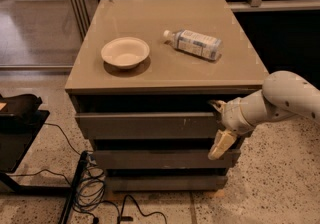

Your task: Open top drawer

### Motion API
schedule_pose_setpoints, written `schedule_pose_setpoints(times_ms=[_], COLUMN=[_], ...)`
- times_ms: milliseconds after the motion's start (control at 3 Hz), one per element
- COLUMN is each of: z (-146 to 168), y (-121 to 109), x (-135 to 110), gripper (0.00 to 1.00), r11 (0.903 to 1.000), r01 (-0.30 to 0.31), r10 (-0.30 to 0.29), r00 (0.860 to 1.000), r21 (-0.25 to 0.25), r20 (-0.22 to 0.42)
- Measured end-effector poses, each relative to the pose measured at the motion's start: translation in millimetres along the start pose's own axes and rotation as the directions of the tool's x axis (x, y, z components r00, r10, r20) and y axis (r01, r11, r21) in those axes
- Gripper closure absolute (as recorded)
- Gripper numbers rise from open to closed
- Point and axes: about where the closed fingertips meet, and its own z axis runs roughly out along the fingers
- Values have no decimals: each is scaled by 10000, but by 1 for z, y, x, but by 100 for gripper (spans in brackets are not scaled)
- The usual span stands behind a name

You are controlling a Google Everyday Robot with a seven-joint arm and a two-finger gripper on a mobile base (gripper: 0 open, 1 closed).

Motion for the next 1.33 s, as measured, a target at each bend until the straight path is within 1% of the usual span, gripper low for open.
schedule_pose_setpoints(times_ms=[333,667,1333], z=[0,0,0], y=[0,0,0], x=[0,0,0], gripper=[0,18,65], r11=[10000,10000,10000], r01=[-5,-5,-5], r10=[5,5,5], r00=[10000,10000,10000], r21=[-3,-4,-5], r20=[1,2,2])
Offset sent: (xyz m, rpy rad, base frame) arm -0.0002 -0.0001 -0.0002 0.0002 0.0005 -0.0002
